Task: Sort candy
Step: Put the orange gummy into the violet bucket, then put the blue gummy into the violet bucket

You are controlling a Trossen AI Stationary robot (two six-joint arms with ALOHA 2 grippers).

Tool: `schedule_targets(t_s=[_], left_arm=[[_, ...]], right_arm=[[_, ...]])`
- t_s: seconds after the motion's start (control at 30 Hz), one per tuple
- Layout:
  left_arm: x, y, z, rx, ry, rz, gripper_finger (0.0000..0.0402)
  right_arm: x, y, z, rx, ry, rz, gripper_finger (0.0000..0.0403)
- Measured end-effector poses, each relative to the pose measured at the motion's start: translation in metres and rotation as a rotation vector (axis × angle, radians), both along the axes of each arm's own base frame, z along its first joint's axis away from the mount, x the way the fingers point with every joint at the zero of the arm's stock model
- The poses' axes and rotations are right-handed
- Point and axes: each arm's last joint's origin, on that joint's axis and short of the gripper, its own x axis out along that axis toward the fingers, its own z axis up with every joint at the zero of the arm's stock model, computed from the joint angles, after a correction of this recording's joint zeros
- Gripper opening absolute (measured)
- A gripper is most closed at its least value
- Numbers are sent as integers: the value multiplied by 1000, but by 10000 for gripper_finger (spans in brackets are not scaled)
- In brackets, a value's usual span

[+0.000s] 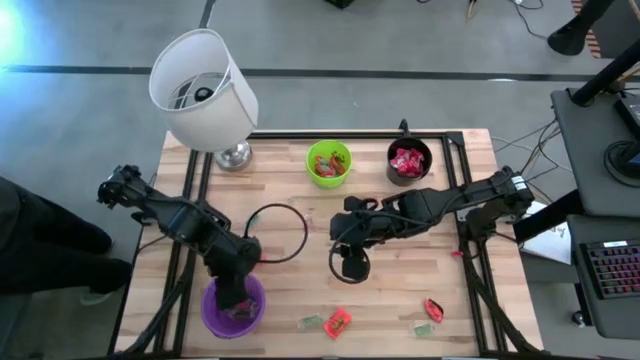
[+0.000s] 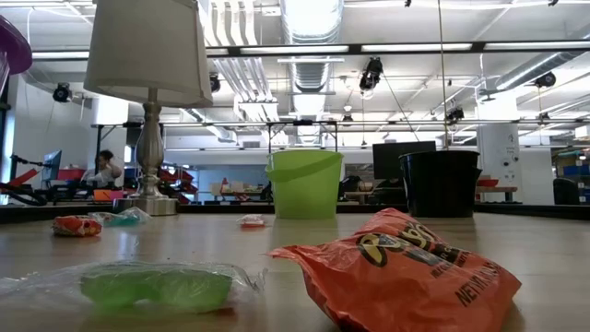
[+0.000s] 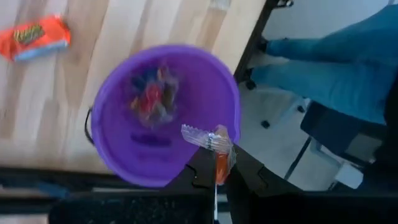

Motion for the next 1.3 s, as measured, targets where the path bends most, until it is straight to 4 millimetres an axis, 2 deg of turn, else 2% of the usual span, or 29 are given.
schedule_targets(t_s=[0.2,0.33,0.5,0.73,0.87,1.13,1.3], left_arm=[[-7,-3,-4,20,61,-17,0],[-6,-5,-19,60,79,-13,13],[-3,-8,-39,48,109,-24,53],[-2,-8,-45,62,108,-20,124],[0,-5,-46,198,31,29,146],[8,9,-46,603,-203,242,151],[7,20,-58,700,-155,247,151]], right_arm=[[0,0,0,-1,1,-1,137],[0,0,0,-2,4,-1,137],[-1,0,-1,2,15,-7,137],[-1,0,-1,11,16,-21,137],[-1,0,-1,10,16,-21,137],[-1,-1,-1,4,14,-24,137],[-1,-1,-1,3,14,-24,137]])
